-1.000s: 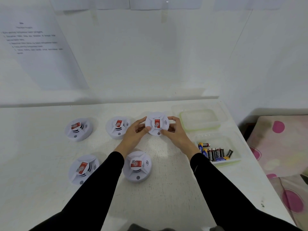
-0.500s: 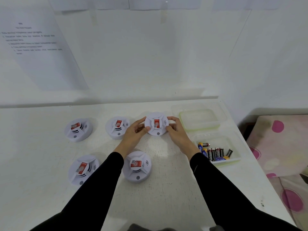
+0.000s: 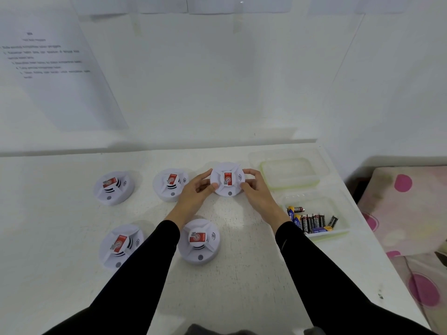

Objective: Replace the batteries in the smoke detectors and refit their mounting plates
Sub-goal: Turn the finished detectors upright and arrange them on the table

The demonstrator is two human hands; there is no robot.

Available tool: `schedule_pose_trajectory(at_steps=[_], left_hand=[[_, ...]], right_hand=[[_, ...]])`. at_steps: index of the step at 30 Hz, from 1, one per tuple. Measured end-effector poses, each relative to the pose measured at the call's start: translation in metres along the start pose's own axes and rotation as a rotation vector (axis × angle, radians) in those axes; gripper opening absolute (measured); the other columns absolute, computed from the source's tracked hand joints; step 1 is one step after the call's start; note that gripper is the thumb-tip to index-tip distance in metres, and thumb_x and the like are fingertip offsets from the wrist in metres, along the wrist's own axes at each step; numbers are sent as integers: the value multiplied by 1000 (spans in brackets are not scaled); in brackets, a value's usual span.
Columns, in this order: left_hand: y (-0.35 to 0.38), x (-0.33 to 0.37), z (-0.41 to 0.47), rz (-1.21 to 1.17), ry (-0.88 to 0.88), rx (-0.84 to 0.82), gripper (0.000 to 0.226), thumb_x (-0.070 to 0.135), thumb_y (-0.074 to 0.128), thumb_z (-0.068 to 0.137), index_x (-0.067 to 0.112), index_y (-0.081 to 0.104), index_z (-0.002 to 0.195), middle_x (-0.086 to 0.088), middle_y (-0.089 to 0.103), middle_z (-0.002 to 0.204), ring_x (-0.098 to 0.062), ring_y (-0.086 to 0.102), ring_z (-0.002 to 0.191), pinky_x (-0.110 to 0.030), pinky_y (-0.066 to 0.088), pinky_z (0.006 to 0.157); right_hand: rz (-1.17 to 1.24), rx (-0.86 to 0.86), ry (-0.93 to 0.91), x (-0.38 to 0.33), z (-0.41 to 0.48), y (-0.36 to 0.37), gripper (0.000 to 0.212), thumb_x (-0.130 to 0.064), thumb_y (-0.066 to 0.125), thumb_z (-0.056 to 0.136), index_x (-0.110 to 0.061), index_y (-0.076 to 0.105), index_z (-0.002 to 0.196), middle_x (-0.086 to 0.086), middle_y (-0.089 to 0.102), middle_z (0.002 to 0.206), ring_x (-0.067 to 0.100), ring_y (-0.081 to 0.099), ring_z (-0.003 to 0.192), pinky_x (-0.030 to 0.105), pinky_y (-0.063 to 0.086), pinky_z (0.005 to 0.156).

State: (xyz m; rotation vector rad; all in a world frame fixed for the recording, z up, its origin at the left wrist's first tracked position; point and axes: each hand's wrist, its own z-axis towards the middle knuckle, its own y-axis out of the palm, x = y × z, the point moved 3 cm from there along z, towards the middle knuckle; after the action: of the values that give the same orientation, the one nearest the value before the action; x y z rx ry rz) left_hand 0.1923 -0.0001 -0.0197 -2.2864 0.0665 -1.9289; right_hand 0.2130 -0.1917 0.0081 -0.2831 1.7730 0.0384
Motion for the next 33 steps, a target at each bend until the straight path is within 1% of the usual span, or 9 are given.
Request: schedule_pose_trajectory(at_steps=[6,11,18,24,29,33], left_hand=[[1,1,0,-22,3,1,51,23,70,91,28,54,139,2,69,121,-9,63,115,-25,45,103],[1,2,-1,-27,7,0,51,23,70,91,27,54,139,2,69,121,-8,63,114,-17,46,95],[1,0,0,-32,7,5,50,23,71,91,28,55,138,0,69,122,-11,63,116,-25,45,103],[1,-1,1,-38,3,10,48,23,72,90,31,56,135,0,69,122,-10,63,115,-23,45,101],[1,0,0,-32,6,11,50,22,71,90,29,55,137,0,69,122,-9,63,115,-19,46,97],[0,-2,1,-27,8,4,50,24,71,90,30,55,138,0,68,123,-10,63,116,-24,45,102]], right_hand=[[-6,1,-2,2,1,0,29,-17,47,99,-31,46,124,3,63,106,6,58,88,19,42,70],[-3,5,-5,2,1,0,28,-17,46,99,-32,46,122,2,64,106,6,58,87,18,43,70],[4,0,-10,3,1,0,28,-15,46,99,-31,46,123,4,64,107,7,59,89,19,43,71],[-1,3,-11,2,1,0,28,-15,46,99,-32,45,122,2,64,107,5,59,88,18,43,70],[-5,5,-15,3,1,0,28,-15,47,99,-33,46,121,3,64,106,6,59,87,18,42,71],[-10,6,-15,3,2,1,28,-16,47,99,-32,46,122,4,64,107,6,59,88,18,42,71]])
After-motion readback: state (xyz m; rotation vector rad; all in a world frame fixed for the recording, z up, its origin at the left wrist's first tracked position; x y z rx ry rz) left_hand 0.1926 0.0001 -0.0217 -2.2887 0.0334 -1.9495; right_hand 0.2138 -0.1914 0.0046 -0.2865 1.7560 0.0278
